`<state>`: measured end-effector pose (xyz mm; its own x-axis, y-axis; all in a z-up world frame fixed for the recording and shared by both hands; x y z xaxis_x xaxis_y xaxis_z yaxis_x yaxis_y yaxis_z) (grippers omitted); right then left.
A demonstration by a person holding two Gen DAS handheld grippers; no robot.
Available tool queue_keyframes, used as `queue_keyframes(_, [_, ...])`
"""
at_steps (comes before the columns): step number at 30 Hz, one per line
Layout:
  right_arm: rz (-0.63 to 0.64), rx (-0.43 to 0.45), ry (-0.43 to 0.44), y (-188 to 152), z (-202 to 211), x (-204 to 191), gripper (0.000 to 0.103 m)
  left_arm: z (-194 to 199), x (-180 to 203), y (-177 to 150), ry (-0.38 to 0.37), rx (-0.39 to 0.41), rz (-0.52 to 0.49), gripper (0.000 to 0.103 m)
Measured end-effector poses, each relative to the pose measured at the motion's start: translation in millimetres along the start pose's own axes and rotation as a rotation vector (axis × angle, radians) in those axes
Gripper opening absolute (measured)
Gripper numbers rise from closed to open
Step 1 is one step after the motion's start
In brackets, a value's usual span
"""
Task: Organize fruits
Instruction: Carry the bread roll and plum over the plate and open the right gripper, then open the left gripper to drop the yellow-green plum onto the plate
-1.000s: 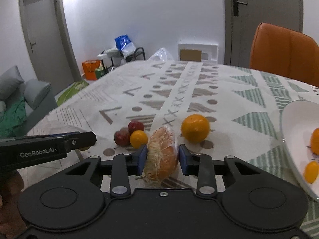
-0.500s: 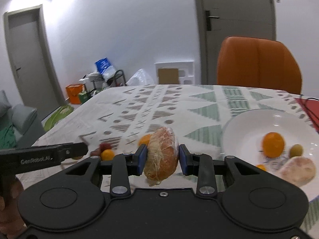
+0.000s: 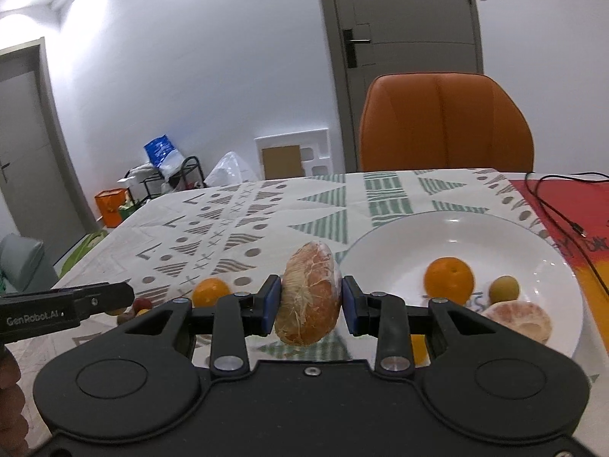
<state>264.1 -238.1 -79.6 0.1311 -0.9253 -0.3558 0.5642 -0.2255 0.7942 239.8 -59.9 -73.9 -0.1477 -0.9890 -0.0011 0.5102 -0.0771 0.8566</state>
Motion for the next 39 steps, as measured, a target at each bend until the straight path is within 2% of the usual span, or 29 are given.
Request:
queue_keyframes(10, [-0.042,0.032,-0.036,13,-5,29,0.033,-11,19,9,-0.022,0.005,-0.035,0.026])
queue_keyframes(14, [-0.072,0.046,-0.024,20,-9,37,0.033,-14,25,15,-0.025,0.007,-0.048,0.026])
queue_keyframes(17, [-0.082,0.048,-0.023,23,-11,40,0.042,-15,31,20,-0.035,0.017,-0.061,0.026])
queue_keyframes(18, [-0.077,0.052,-0.026,23,-10,41,0.045,-16,34,22,-0.041,0.020,-0.065,0.026])
queue_keyframes(21, [-0.077,0.054,-0.016,21,-4,43,0.047,-18,44,26,-0.061,0.025,-0.078,0.026])
queue_keyframes(28, [-0.100,0.035,-0.035,13,14,59,0.047,-26,73,30,-0.116,0.026,-0.116,0.026])
queue_keyframes(39, [-0.142,0.057,-0.077,8,37,88,0.047,-35,116,37,-0.184,0.031,-0.180,0.026])
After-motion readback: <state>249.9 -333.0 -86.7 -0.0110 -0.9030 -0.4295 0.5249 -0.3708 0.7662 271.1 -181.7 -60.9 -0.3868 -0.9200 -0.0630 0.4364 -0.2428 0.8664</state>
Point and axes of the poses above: each gripper's, at about its wrist camera, not at the fingertips, and z roughly against the way its jaws point, x to its right, y to its top, the point moved 8 cm from there along -z, roughly the way its jaws point, and after that the axes turned 14 degrees about -z, right-handed, at the moved point
